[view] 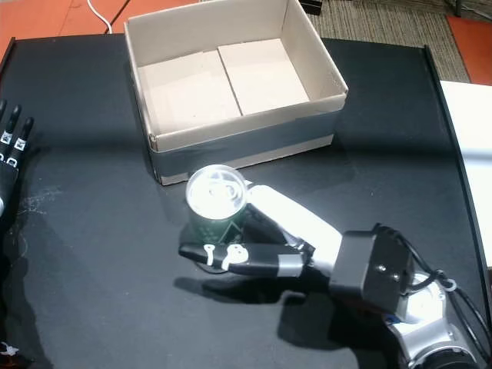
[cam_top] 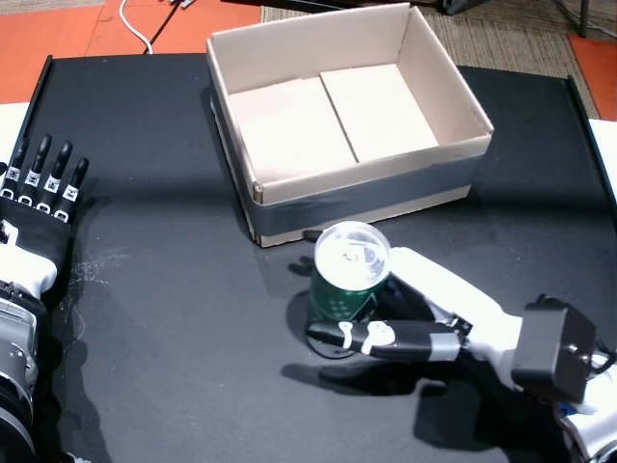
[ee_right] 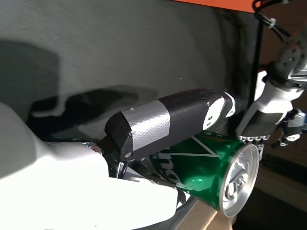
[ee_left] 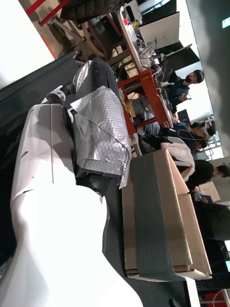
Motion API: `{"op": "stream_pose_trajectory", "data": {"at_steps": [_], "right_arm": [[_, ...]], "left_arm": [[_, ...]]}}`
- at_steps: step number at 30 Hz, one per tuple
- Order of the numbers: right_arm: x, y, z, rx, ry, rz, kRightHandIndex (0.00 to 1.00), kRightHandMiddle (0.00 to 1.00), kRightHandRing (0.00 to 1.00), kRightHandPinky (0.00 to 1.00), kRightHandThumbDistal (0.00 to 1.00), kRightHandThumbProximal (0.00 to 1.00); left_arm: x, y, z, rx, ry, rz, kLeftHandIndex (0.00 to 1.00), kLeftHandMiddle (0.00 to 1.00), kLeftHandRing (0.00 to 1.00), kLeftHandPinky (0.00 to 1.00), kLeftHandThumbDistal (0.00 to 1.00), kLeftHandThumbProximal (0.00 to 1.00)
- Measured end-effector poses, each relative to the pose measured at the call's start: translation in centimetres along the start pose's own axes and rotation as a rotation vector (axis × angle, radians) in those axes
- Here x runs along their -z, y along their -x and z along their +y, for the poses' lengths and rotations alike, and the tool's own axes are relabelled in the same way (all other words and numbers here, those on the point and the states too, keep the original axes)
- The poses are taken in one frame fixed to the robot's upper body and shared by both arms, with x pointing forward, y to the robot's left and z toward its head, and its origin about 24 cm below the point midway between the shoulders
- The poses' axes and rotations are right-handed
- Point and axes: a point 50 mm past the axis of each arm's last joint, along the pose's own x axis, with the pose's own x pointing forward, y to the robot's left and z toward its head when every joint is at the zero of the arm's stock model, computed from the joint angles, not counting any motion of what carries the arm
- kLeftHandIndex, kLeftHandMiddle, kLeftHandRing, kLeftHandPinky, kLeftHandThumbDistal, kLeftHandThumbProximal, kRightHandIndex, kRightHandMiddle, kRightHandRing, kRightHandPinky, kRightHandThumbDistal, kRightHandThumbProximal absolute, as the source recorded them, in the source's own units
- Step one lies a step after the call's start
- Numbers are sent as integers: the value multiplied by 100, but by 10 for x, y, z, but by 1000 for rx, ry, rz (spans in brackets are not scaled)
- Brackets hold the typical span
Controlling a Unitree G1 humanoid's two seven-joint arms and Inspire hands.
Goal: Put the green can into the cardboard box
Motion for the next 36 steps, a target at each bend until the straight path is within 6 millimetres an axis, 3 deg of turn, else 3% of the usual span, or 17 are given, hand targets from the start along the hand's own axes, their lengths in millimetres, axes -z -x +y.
{"op": "stream_pose_trajectory", "data": {"at_steps": [2, 4, 5, 7, 10, 12, 14, 17, 20, 27, 30, 34, 36], "right_arm": [[-5, -7, 0, 19, -8, -18, 51, 54, 59, 66, 28, 28], [-7, -13, 1, 59, 18, -19, 41, 39, 46, 55, 6, 23], [-8, -14, 2, 77, 38, -15, 32, 30, 38, 52, 1, 27], [-9, -16, 3, 118, 70, -21, 15, 14, 28, 49, 0, 43], [-6, -17, 7, 130, 94, 3, 0, 1, 17, 49, 0, 52], [-5, -16, 9, 131, 110, 10, 0, 0, 12, 46, 0, 60], [-5, -15, 9, 153, 127, 2, 5, 5, 11, 43, 0, 68], [-6, -14, 8, 169, 155, -11, 4, 4, 10, 37, 0, 78], [-6, -13, 9, 161, 201, -14, 9, 10, 16, 35, 0, 87], [-10, -12, 4, 155, 267, -32, 18, 19, 21, 34, 0, 60], [-13, -12, 2, 189, 268, -61, 9, 14, 18, 33, 0, 50], [-22, -14, -7, 240, 334, -110, 0, 2, 8, 35, 0, 48], [-33, -16, -15, 257, 403, -173, 1, 4, 12, 33, 0, 38]], "left_arm": [[0, 0, 0, 0, 1, 1, 76, 76, 84, 95, 0, 100], [0, 0, 0, 0, 3, 0, 76, 76, 84, 93, 0, 100], [0, 0, 0, -2, 5, -1, 77, 77, 85, 92, 0, 100], [0, 0, 0, -3, 8, -3, 76, 75, 83, 91, 0, 100], [0, 0, 1, -5, 17, -7, 75, 72, 82, 90, 0, 99], [0, 0, 1, -9, 23, -9, 75, 72, 82, 91, 1, 99], [0, 0, 1, -14, 28, -10, 75, 71, 81, 91, 0, 99], [1, 0, 1, -14, 32, -12, 77, 72, 81, 93, 0, 99], [1, 0, 1, -14, 35, -13, 77, 74, 83, 93, 0, 100], [0, -1, -2, -11, 35, -17, 76, 74, 85, 92, 0, 100], [1, -1, -2, -11, 35, -16, 80, 78, 89, 95, 0, 100], [1, -1, -2, -10, 33, -15, 79, 77, 87, 95, 0, 100], [2, -1, -2, -9, 31, -13, 79, 78, 87, 99, 0, 100]]}}
